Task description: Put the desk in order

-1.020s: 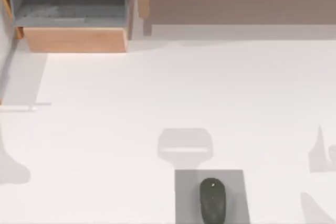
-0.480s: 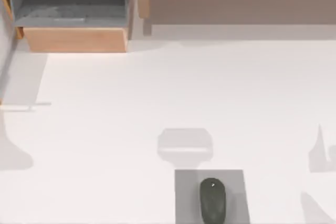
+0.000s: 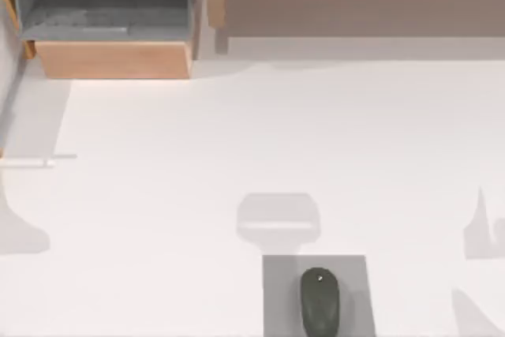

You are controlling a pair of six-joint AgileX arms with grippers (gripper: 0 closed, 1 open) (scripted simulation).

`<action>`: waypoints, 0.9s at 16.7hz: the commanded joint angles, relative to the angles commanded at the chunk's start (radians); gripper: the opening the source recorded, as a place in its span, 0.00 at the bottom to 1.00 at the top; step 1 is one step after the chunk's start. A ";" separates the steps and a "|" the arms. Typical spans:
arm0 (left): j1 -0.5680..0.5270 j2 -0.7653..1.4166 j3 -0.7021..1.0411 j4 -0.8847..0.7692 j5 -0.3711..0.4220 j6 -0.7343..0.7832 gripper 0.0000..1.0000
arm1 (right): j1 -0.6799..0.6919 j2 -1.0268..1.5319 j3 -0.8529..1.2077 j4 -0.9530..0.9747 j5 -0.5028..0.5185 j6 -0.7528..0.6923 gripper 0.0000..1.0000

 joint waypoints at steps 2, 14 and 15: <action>0.000 0.000 0.000 0.000 0.000 0.000 0.55 | 0.000 0.000 0.000 0.000 0.000 0.000 1.00; 0.000 0.000 0.000 0.000 0.000 0.000 0.00 | 0.000 0.000 0.000 0.000 0.000 0.000 1.00; 0.000 0.000 0.000 0.000 0.000 0.000 0.00 | 0.000 0.000 0.000 0.000 0.000 0.000 1.00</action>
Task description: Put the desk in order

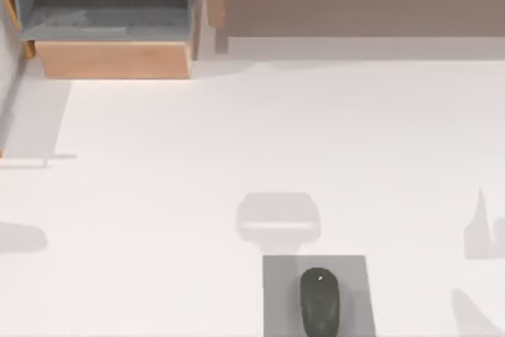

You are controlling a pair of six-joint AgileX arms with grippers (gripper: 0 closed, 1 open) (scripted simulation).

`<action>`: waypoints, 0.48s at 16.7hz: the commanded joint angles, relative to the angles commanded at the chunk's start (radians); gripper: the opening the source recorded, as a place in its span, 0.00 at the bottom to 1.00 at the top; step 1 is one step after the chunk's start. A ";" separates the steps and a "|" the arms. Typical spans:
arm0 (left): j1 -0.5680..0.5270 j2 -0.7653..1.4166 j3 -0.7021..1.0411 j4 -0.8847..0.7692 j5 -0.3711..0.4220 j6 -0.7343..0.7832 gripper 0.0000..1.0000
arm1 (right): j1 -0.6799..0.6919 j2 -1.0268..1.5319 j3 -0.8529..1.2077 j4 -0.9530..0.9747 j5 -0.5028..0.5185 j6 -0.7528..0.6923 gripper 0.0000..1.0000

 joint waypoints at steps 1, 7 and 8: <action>0.000 0.000 0.000 0.000 0.000 0.000 0.00 | 0.000 0.000 0.000 0.000 0.000 0.000 1.00; -0.032 0.042 0.062 -0.049 -0.038 0.000 0.00 | 0.000 0.000 0.000 0.000 0.000 0.000 1.00; -0.050 0.055 0.094 -0.066 -0.055 0.000 0.00 | 0.000 0.000 0.000 0.000 0.000 0.000 1.00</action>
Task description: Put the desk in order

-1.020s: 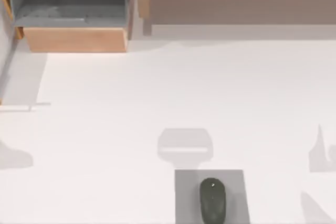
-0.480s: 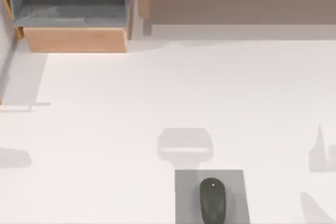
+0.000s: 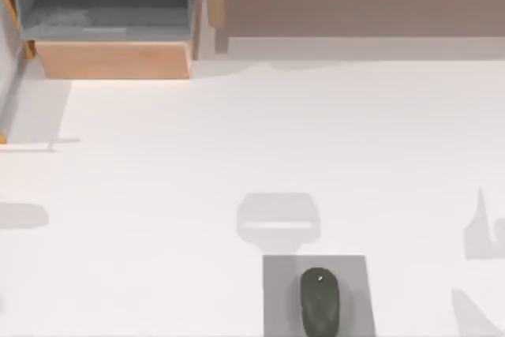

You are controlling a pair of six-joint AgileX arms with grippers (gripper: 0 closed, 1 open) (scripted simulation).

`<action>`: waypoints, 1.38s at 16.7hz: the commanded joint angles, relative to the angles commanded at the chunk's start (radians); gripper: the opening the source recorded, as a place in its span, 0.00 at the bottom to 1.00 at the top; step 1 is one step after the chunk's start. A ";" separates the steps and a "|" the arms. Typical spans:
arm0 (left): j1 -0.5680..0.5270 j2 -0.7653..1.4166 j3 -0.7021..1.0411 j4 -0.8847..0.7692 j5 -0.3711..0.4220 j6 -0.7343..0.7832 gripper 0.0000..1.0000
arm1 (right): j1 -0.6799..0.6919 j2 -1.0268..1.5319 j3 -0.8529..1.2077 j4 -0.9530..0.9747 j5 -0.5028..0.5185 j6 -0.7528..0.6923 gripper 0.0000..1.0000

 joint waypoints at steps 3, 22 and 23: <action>-0.052 0.034 0.096 -0.048 -0.048 -0.006 0.00 | 0.000 0.000 0.000 0.000 0.000 0.000 1.00; -0.145 0.157 0.365 -0.207 -0.153 -0.016 0.00 | 0.000 0.000 0.000 0.000 0.000 0.000 1.00; -0.144 0.167 0.379 -0.214 -0.160 -0.018 0.00 | 0.000 0.000 0.000 0.000 0.000 0.000 1.00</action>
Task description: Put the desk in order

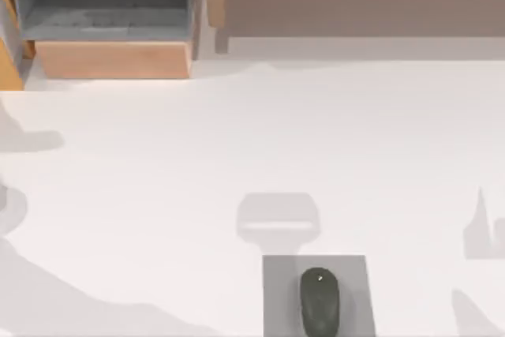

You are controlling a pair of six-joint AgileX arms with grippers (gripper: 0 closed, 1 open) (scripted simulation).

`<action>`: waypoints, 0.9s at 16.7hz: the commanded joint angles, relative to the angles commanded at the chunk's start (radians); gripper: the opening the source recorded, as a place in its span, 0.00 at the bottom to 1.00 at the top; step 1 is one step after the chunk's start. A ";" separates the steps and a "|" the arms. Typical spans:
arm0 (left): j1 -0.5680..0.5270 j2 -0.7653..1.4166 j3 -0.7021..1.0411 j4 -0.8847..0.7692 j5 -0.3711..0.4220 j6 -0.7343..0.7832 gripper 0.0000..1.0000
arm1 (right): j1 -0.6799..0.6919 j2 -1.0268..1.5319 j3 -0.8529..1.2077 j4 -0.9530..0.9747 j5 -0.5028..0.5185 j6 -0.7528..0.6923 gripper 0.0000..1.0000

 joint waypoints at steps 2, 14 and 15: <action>-0.010 0.030 0.059 -0.032 -0.019 -0.005 0.00 | 0.000 0.000 0.000 0.000 0.000 0.000 1.00; -0.071 0.117 0.265 -0.140 -0.058 -0.001 0.15 | 0.000 0.000 0.000 0.000 0.000 0.000 1.00; -0.071 0.117 0.265 -0.140 -0.058 -0.001 0.23 | 0.000 0.000 0.000 0.000 0.000 0.000 1.00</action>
